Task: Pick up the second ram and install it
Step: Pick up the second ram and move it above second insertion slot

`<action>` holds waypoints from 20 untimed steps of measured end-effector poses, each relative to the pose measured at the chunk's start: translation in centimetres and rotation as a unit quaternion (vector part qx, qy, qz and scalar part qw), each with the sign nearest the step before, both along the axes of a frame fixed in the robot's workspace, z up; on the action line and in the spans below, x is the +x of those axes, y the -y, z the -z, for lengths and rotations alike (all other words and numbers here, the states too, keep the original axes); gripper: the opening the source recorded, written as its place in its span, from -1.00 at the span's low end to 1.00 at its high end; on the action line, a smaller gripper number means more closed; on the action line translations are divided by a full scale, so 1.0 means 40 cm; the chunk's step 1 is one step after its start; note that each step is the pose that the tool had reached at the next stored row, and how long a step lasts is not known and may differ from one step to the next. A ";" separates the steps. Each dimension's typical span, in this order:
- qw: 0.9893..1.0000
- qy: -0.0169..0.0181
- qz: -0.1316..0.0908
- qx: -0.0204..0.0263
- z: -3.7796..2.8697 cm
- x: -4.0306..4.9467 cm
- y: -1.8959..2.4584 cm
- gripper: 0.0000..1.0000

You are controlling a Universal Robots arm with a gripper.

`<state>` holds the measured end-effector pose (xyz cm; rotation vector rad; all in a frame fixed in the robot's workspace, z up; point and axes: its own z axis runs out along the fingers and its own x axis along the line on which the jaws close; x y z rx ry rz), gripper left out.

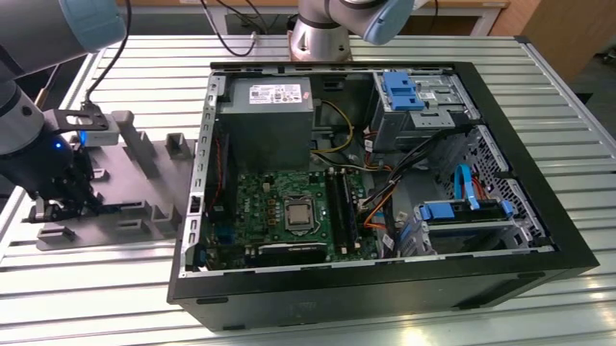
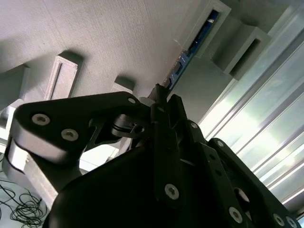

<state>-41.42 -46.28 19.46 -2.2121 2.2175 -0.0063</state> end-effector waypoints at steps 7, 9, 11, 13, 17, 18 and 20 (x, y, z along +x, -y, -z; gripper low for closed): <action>1.000 0.000 0.000 0.000 0.000 0.000 0.000 -0.72; 1.000 0.000 0.000 0.000 0.000 0.000 0.000 -0.72; 1.000 0.000 0.000 0.000 0.000 0.000 0.000 -0.72; 1.000 0.000 0.000 0.000 0.000 0.000 0.000 -0.72; 1.000 0.000 0.000 0.000 0.000 0.000 0.000 -0.72; 1.000 0.000 0.000 0.000 -0.002 0.000 0.000 -0.72; 1.000 0.000 0.000 0.000 -0.008 0.000 0.000 -0.72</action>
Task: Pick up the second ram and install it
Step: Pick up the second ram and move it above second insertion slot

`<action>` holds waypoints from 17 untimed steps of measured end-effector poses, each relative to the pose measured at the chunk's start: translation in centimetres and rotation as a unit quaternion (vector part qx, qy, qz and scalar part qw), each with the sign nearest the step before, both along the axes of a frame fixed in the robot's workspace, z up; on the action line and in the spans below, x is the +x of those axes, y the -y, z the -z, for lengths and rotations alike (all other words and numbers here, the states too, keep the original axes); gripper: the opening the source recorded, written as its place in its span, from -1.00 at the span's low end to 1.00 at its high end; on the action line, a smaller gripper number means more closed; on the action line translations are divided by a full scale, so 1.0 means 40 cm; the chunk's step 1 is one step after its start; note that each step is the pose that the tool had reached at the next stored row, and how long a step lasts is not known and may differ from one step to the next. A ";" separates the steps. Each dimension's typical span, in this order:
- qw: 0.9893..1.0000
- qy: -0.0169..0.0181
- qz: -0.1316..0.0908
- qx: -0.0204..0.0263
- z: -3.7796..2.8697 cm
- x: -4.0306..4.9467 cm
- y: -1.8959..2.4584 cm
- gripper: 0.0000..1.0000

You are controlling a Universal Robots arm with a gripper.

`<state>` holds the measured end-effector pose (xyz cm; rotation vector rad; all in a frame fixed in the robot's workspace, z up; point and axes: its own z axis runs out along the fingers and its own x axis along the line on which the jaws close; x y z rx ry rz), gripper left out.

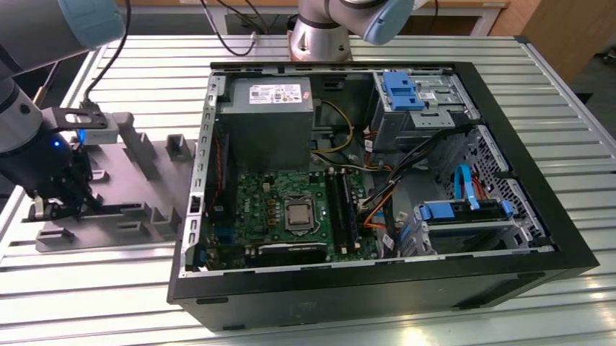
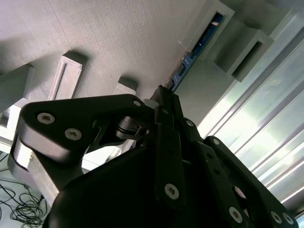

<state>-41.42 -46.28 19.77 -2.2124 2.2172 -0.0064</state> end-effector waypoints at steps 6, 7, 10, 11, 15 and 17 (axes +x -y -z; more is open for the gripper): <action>1.000 0.000 0.001 0.000 -0.031 0.000 0.000 -0.72; 1.000 0.000 0.001 0.000 -0.037 0.000 0.000 -0.72; 1.000 0.000 0.001 0.000 -0.056 0.000 0.000 -0.72; 1.000 0.000 0.001 0.000 -0.062 0.000 0.000 -0.72; 1.000 0.000 0.001 0.000 -0.077 0.000 0.000 -0.72; 1.000 0.000 0.001 0.000 -0.077 0.000 0.000 -0.72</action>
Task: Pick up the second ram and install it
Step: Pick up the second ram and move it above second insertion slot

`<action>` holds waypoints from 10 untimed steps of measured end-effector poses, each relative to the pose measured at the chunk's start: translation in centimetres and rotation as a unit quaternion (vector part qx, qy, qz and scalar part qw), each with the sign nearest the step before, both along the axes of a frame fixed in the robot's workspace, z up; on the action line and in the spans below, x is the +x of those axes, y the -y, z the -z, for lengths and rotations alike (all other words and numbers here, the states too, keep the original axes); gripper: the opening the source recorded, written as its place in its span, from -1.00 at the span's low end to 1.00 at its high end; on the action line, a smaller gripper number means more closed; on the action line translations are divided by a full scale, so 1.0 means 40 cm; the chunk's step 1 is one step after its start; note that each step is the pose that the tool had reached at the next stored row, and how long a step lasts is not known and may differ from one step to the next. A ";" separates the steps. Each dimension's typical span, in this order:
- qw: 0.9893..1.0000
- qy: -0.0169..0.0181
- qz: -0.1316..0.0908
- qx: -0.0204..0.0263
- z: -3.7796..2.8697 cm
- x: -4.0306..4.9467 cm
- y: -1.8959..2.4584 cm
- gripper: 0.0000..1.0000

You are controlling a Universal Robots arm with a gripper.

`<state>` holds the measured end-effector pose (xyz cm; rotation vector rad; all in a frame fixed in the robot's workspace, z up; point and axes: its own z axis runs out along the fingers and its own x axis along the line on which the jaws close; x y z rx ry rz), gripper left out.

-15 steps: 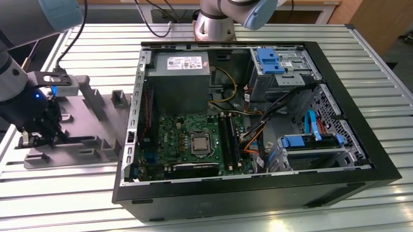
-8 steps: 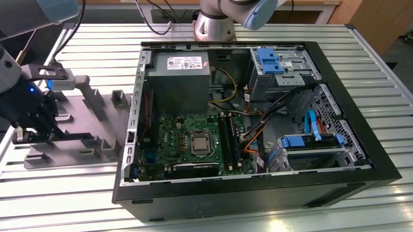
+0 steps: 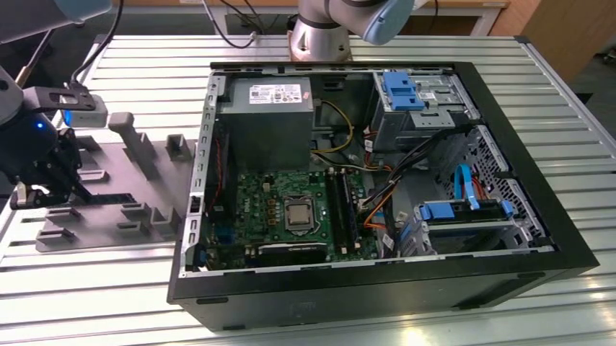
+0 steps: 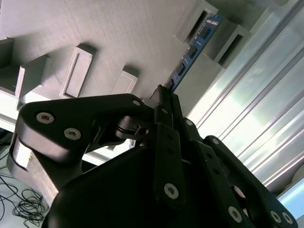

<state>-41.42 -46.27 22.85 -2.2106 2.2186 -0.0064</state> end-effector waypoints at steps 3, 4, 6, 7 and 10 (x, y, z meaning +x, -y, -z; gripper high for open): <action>1.000 0.000 0.000 0.000 -0.001 0.000 0.000 -0.72; 1.000 0.000 0.000 0.000 -0.001 0.000 0.000 -0.72; 1.000 0.000 0.000 0.000 -0.001 0.000 0.000 -0.72; 1.000 0.000 0.000 0.000 -0.001 0.000 0.000 -0.72; 1.000 0.000 0.000 0.000 -0.001 0.000 0.000 -0.72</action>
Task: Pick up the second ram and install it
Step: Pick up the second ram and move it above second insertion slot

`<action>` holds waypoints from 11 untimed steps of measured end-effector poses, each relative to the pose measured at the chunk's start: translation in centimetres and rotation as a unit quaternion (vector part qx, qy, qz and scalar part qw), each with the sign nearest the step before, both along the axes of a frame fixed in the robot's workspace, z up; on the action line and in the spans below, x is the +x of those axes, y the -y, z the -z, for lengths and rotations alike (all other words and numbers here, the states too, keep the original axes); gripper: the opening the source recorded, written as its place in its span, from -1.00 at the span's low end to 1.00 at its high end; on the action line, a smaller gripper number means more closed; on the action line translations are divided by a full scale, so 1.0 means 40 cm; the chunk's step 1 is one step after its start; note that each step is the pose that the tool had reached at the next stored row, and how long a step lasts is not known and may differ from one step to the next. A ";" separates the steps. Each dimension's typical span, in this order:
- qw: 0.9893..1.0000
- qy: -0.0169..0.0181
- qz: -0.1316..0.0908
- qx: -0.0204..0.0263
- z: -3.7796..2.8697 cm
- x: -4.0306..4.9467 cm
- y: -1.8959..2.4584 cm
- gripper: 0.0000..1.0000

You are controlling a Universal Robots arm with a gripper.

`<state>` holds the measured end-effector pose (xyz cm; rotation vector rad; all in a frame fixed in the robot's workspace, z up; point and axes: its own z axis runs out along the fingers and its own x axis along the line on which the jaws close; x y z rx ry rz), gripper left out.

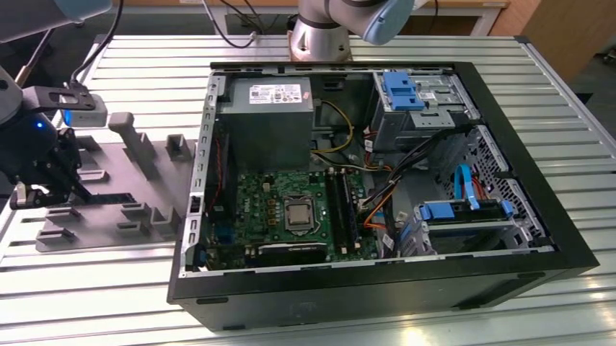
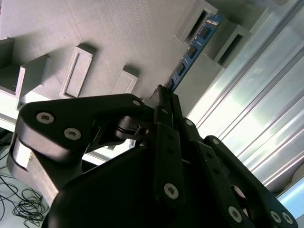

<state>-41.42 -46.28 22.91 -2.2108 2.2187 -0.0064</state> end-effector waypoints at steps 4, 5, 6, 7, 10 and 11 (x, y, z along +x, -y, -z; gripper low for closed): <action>1.000 0.000 0.000 0.000 -0.005 0.000 0.000 -0.72; 1.000 0.000 0.000 0.000 -0.008 0.000 0.000 -0.72; 1.000 0.000 0.000 0.000 -0.011 0.000 0.000 -0.72; 1.000 0.000 0.000 0.000 -0.015 0.000 0.000 -0.72; 1.000 0.000 0.000 0.000 -0.026 0.000 0.000 -0.72; 1.000 0.000 0.000 0.000 -0.030 0.000 0.000 -0.72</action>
